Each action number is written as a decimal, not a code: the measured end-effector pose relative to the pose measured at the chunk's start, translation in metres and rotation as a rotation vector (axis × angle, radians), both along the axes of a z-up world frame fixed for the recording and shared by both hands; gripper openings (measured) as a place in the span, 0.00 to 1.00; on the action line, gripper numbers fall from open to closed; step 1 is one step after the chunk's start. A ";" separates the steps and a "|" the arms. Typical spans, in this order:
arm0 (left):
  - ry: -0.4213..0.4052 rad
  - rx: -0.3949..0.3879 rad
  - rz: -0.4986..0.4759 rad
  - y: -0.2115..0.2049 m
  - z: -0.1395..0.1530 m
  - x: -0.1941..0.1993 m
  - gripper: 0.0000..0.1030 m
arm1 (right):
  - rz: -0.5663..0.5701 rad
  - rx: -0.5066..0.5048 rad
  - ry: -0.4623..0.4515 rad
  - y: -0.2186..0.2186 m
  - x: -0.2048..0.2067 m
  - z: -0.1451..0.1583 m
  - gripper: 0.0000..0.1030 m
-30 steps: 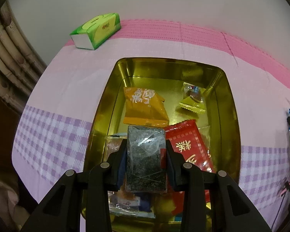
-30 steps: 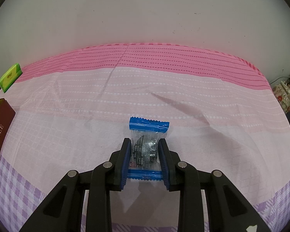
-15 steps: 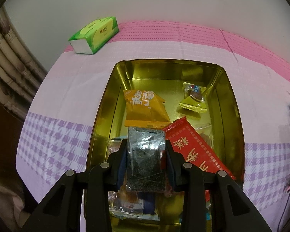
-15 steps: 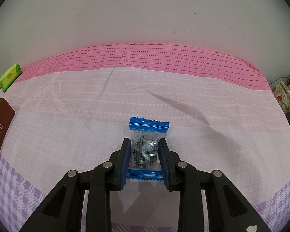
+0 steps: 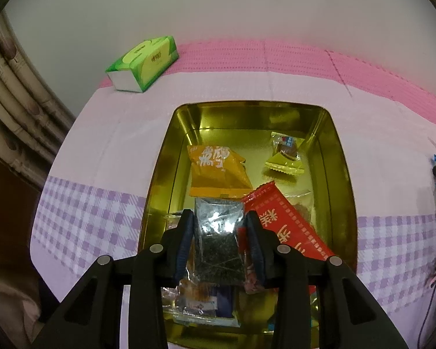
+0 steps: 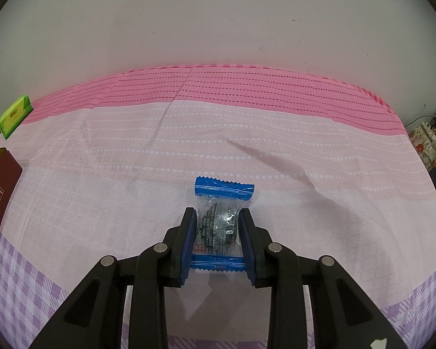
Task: Organize snacks
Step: 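Carry the dark pack into the tin and open the left gripper, then lower the blue-clipped bag into the tin and open the right gripper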
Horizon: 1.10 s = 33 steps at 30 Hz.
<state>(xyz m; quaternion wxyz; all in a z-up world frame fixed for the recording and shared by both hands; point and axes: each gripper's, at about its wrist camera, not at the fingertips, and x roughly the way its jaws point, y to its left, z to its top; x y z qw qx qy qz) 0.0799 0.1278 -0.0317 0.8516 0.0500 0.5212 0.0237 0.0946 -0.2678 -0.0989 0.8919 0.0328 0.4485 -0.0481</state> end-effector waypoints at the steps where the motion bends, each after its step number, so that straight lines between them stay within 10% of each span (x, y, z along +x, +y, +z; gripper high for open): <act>1: -0.003 -0.004 0.000 0.001 0.002 -0.001 0.38 | 0.000 0.000 0.000 0.000 0.000 0.000 0.28; 33: -0.146 0.044 0.096 0.030 0.024 -0.066 0.57 | -0.008 -0.013 0.010 0.000 0.002 0.001 0.25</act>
